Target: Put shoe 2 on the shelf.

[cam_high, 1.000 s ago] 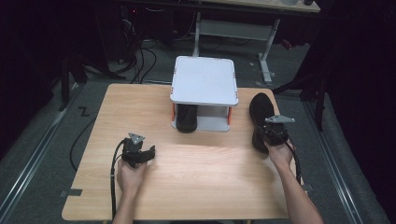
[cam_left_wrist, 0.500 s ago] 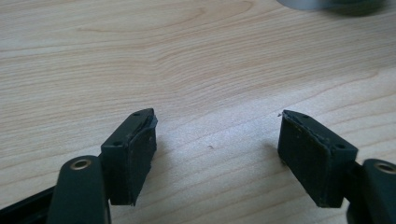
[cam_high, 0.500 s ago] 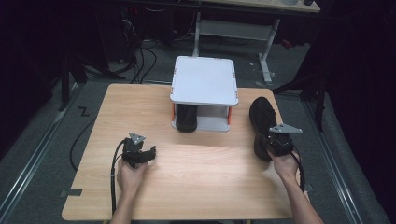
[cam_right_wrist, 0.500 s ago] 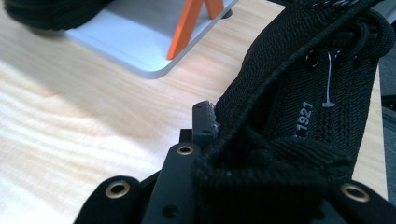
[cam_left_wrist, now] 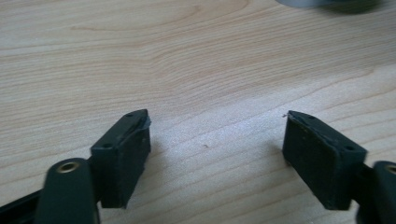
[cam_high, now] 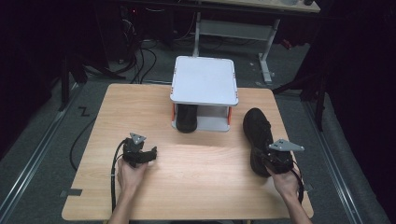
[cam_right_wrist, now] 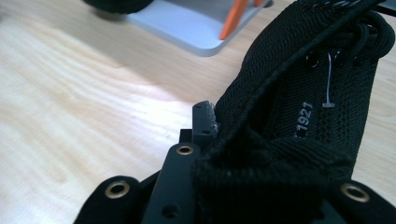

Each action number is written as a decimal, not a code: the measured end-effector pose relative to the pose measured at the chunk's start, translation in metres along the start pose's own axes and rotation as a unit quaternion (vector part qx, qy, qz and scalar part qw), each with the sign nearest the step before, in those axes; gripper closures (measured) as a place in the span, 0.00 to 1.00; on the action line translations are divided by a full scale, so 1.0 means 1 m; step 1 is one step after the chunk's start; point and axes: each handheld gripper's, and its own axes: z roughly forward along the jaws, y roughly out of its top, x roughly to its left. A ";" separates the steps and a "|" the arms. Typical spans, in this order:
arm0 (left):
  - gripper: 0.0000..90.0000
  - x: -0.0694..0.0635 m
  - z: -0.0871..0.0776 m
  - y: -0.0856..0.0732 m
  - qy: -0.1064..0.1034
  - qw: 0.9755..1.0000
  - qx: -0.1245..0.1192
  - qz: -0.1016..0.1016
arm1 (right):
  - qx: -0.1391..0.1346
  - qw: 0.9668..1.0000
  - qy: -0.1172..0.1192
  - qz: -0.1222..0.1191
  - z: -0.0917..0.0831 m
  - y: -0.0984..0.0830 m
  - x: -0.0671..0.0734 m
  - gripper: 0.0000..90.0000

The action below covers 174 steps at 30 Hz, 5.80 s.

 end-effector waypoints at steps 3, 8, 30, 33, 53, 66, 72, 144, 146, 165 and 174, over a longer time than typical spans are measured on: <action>0.22 0.000 0.000 0.001 -0.002 1.000 0.003 0.000 | 0.002 1.000 0.008 -0.007 -0.004 -0.005 0.012 0.96; 0.23 0.000 -0.003 0.002 -0.011 1.000 -0.010 -0.007 | 0.003 1.000 0.015 -0.018 -0.009 -0.009 0.025 0.96; 0.26 -0.033 -0.052 0.122 -0.111 0.989 -0.098 0.015 | 0.000 0.994 0.092 -0.065 0.012 0.019 0.079 0.96; 0.27 -0.037 -0.053 0.146 -0.112 0.988 -0.105 0.020 | 0.000 0.993 0.098 -0.069 0.020 0.028 0.083 0.96; 0.39 -0.051 -0.005 0.204 -0.080 0.994 -0.068 -0.007 | 0.024 0.996 0.060 -0.055 0.086 0.076 0.093 0.95; 0.47 -0.046 -0.005 0.206 -0.079 0.995 -0.062 -0.005 | 0.051 0.997 0.024 -0.047 0.132 0.098 0.091 0.94; 0.50 -0.048 -0.006 0.207 -0.070 0.996 -0.060 0.006 | 0.041 0.998 0.025 -0.035 0.145 0.100 0.083 0.67; 0.46 -0.043 -0.011 0.205 -0.070 0.996 -0.060 0.002 | -0.042 0.999 0.024 0.014 0.134 0.125 0.045 0.56; 0.42 -0.042 -0.011 0.205 -0.079 0.995 -0.059 -0.002 | -0.045 0.999 0.026 0.013 0.130 0.124 0.044 0.57; 0.36 -0.032 -0.066 0.185 -0.105 0.985 -0.136 0.014 | -0.099 0.993 0.039 0.050 0.055 0.107 0.004 0.59; 0.34 -0.022 -0.089 0.164 -0.105 0.982 -0.158 0.025 | -0.137 0.988 0.035 0.066 0.022 0.099 -0.012 0.53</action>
